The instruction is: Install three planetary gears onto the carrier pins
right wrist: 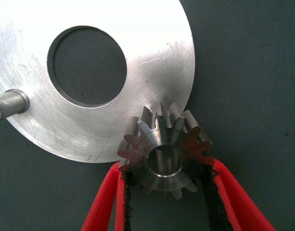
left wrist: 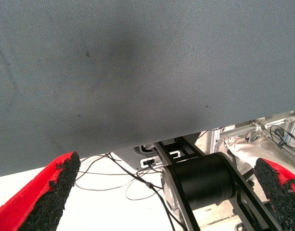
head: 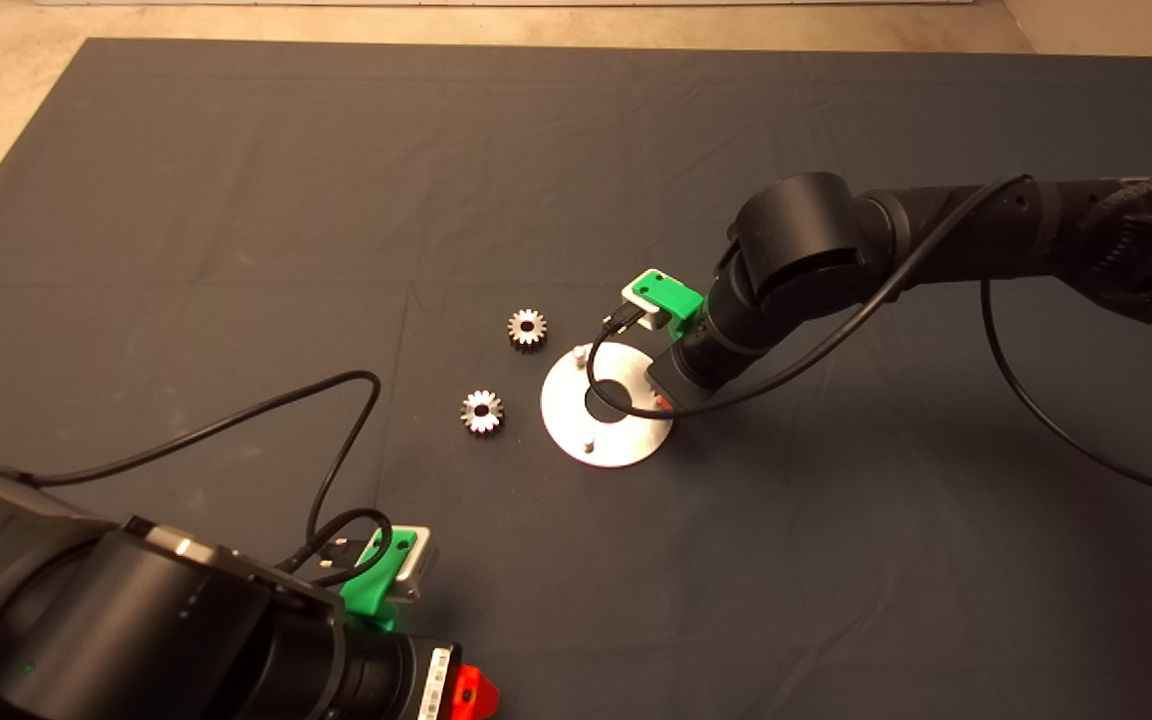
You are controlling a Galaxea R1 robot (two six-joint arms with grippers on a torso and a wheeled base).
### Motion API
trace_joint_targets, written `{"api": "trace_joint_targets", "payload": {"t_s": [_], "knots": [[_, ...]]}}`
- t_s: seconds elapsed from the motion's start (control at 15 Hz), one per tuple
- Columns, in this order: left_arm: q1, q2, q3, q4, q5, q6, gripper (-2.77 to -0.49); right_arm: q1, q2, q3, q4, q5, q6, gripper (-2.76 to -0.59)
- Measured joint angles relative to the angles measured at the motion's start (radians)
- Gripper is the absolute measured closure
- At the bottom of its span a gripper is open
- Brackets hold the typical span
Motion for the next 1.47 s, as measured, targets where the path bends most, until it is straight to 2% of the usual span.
{"api": "trace_joint_targets", "payload": {"t_s": [1.07, 1.47], "knots": [[0.0, 0.0, 0.0, 0.0, 0.0, -0.001, -2.62, 0.001, 0.0, -0.004, 0.005, 0.003, 0.0, -0.81], [0.0, 0.0, 0.0, 0.0, 0.0, -0.002, -2.62, 0.003, -0.001, -0.008, 0.016, 0.011, 0.0, -0.81]]}}
